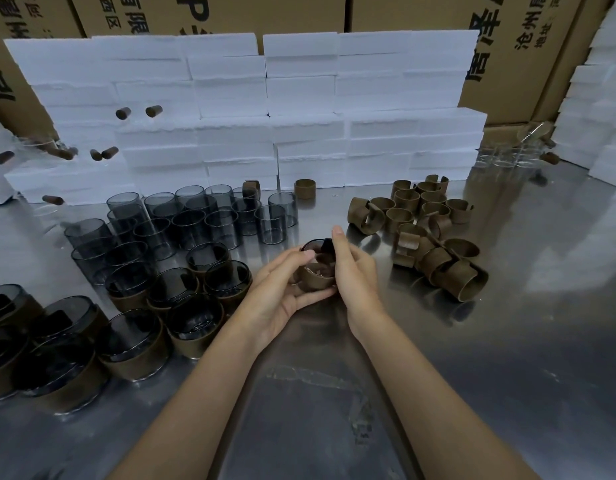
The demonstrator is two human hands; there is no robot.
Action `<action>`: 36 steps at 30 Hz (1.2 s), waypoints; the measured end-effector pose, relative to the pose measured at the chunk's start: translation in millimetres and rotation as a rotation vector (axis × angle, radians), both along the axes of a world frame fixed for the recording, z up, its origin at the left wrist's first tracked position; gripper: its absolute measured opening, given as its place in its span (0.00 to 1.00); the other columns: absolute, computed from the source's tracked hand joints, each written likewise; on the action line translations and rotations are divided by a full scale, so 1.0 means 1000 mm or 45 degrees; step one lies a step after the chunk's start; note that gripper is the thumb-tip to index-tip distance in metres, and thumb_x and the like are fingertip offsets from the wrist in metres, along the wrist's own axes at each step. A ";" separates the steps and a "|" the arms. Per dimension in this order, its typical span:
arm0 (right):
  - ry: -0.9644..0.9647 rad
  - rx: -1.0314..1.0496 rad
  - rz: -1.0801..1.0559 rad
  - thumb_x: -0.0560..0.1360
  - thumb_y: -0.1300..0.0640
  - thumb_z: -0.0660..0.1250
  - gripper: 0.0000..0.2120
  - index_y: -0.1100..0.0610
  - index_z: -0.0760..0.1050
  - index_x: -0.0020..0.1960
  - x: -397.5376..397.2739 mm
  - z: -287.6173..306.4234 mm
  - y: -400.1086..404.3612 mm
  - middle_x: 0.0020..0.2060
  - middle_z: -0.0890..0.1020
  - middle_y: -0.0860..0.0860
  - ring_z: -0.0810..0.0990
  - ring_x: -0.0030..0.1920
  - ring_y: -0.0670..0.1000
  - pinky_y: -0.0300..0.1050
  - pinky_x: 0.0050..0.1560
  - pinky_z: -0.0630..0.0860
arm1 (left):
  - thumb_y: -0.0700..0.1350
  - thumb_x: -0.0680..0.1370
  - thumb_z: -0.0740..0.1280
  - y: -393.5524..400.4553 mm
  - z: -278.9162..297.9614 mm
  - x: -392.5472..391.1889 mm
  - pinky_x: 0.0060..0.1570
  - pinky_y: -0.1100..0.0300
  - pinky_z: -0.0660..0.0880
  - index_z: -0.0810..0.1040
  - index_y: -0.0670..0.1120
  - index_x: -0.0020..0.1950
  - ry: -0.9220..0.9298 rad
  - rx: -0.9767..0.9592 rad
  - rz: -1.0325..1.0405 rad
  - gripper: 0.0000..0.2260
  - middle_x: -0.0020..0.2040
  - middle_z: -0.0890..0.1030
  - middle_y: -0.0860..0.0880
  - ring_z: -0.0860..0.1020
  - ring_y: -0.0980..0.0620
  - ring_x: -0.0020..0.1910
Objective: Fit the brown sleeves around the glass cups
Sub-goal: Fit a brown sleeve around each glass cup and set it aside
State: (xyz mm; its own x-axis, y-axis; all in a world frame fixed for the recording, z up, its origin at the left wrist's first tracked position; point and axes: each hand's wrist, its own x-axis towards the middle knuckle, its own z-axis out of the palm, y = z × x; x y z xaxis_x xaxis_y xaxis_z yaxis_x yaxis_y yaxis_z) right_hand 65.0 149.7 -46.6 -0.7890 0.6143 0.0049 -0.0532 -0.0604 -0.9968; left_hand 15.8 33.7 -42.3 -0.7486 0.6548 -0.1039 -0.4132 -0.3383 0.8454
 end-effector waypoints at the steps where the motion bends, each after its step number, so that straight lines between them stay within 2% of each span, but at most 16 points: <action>1: 0.005 -0.031 -0.005 0.83 0.40 0.61 0.21 0.51 0.85 0.45 0.001 0.001 0.000 0.40 0.88 0.47 0.87 0.42 0.43 0.32 0.38 0.78 | 0.44 0.75 0.73 0.000 0.000 0.000 0.48 0.51 0.84 0.81 0.39 0.62 0.003 -0.003 -0.001 0.17 0.57 0.84 0.35 0.85 0.40 0.57; 4: 0.040 -0.097 0.020 0.83 0.42 0.62 0.21 0.49 0.87 0.40 0.000 0.000 0.004 0.39 0.88 0.48 0.87 0.41 0.43 0.31 0.36 0.77 | 0.43 0.77 0.71 0.002 -0.001 0.001 0.52 0.50 0.83 0.80 0.41 0.65 0.043 -0.016 -0.005 0.17 0.60 0.84 0.36 0.84 0.40 0.60; 6: 0.067 -0.177 0.034 0.83 0.46 0.63 0.21 0.45 0.86 0.35 0.000 0.004 0.007 0.36 0.87 0.47 0.86 0.37 0.43 0.34 0.35 0.78 | 0.41 0.78 0.72 0.003 -0.001 0.001 0.55 0.49 0.83 0.77 0.42 0.70 0.068 -0.031 -0.013 0.20 0.62 0.83 0.38 0.83 0.41 0.62; 8: 0.062 -0.263 0.013 0.80 0.53 0.65 0.21 0.45 0.85 0.31 -0.001 0.005 0.011 0.32 0.86 0.47 0.84 0.32 0.44 0.39 0.35 0.78 | 0.39 0.76 0.74 0.003 0.000 0.000 0.59 0.46 0.82 0.76 0.41 0.71 0.091 -0.048 -0.028 0.24 0.64 0.82 0.37 0.81 0.40 0.64; 10: 0.041 -0.360 0.001 0.77 0.57 0.65 0.15 0.51 0.86 0.35 0.002 0.009 0.013 0.36 0.86 0.51 0.84 0.36 0.48 0.43 0.39 0.79 | 0.36 0.72 0.76 -0.001 0.002 -0.001 0.60 0.44 0.81 0.77 0.40 0.70 0.130 -0.078 -0.050 0.26 0.65 0.81 0.37 0.82 0.41 0.64; 12: 0.031 -0.431 0.011 0.77 0.54 0.65 0.11 0.58 0.84 0.49 0.006 0.013 0.015 0.45 0.87 0.54 0.84 0.44 0.52 0.47 0.47 0.79 | 0.33 0.70 0.75 -0.006 0.005 -0.002 0.58 0.46 0.82 0.80 0.42 0.68 0.180 -0.109 -0.089 0.26 0.65 0.81 0.38 0.82 0.43 0.62; 14: 0.013 -0.425 0.026 0.78 0.50 0.65 0.13 0.59 0.82 0.48 0.009 0.014 0.018 0.41 0.87 0.51 0.84 0.45 0.52 0.47 0.49 0.78 | 0.31 0.69 0.75 -0.008 0.006 0.001 0.57 0.48 0.82 0.82 0.46 0.67 0.240 -0.141 -0.157 0.27 0.64 0.82 0.39 0.82 0.43 0.62; 16: -0.010 -0.386 0.008 0.78 0.50 0.66 0.12 0.56 0.80 0.41 0.011 0.014 0.021 0.33 0.84 0.47 0.82 0.41 0.49 0.46 0.46 0.77 | 0.34 0.68 0.74 -0.006 0.005 0.007 0.57 0.49 0.82 0.82 0.47 0.67 0.270 -0.145 -0.211 0.27 0.63 0.83 0.39 0.82 0.42 0.63; 18: -0.028 -0.373 -0.040 0.77 0.51 0.68 0.12 0.55 0.77 0.38 0.012 0.016 0.017 0.32 0.82 0.48 0.81 0.38 0.48 0.46 0.45 0.77 | 0.39 0.70 0.76 -0.002 0.006 0.011 0.61 0.47 0.81 0.83 0.48 0.66 0.282 -0.145 -0.223 0.24 0.63 0.83 0.40 0.81 0.41 0.64; 20: -0.028 -0.427 -0.080 0.76 0.52 0.70 0.12 0.54 0.75 0.35 0.013 0.016 0.010 0.33 0.81 0.49 0.80 0.34 0.48 0.46 0.45 0.77 | 0.52 0.73 0.76 0.002 0.009 0.014 0.67 0.45 0.76 0.84 0.48 0.63 0.299 -0.207 -0.170 0.20 0.62 0.84 0.42 0.81 0.42 0.65; 21: -0.035 -0.449 -0.079 0.75 0.52 0.71 0.12 0.53 0.75 0.35 0.013 0.016 0.007 0.34 0.81 0.50 0.81 0.36 0.49 0.47 0.47 0.78 | 0.58 0.75 0.73 0.005 0.010 0.014 0.68 0.45 0.76 0.84 0.47 0.63 0.278 -0.256 -0.106 0.21 0.61 0.85 0.42 0.82 0.43 0.64; 22: -0.046 -0.446 -0.053 0.74 0.52 0.71 0.12 0.53 0.75 0.35 0.012 0.016 0.004 0.37 0.81 0.52 0.81 0.39 0.51 0.48 0.49 0.78 | 0.60 0.77 0.69 0.007 0.010 0.014 0.65 0.47 0.77 0.84 0.46 0.61 0.225 -0.296 -0.022 0.22 0.59 0.86 0.42 0.83 0.45 0.61; 24: -0.059 -0.416 0.001 0.74 0.50 0.72 0.13 0.52 0.73 0.34 0.011 0.017 -0.004 0.37 0.80 0.53 0.80 0.41 0.53 0.48 0.49 0.77 | 0.58 0.80 0.67 0.011 0.007 0.017 0.56 0.51 0.81 0.84 0.44 0.55 0.109 -0.321 0.169 0.18 0.53 0.87 0.41 0.86 0.46 0.52; 27: -0.067 -0.387 -0.007 0.74 0.52 0.72 0.16 0.53 0.70 0.32 0.009 0.016 -0.013 0.27 0.74 0.48 0.74 0.31 0.50 0.42 0.36 0.72 | 0.53 0.79 0.69 0.013 0.001 0.020 0.49 0.53 0.80 0.81 0.48 0.40 0.072 -0.345 0.343 0.12 0.41 0.86 0.45 0.86 0.46 0.42; 29: -0.075 -0.348 -0.029 0.75 0.53 0.71 0.14 0.54 0.69 0.36 0.010 0.015 -0.018 0.27 0.70 0.49 0.69 0.30 0.50 0.40 0.32 0.68 | 0.51 0.78 0.70 0.013 0.001 0.020 0.43 0.56 0.78 0.77 0.50 0.33 0.028 -0.336 0.432 0.14 0.34 0.81 0.48 0.82 0.49 0.35; 36: 0.010 -0.260 -0.038 0.77 0.57 0.69 0.10 0.57 0.71 0.40 0.013 0.016 -0.026 0.32 0.65 0.55 0.64 0.31 0.52 0.43 0.31 0.64 | 0.50 0.76 0.74 0.014 0.001 0.021 0.33 0.60 0.75 0.75 0.51 0.27 0.057 -0.358 0.500 0.18 0.26 0.76 0.52 0.77 0.54 0.26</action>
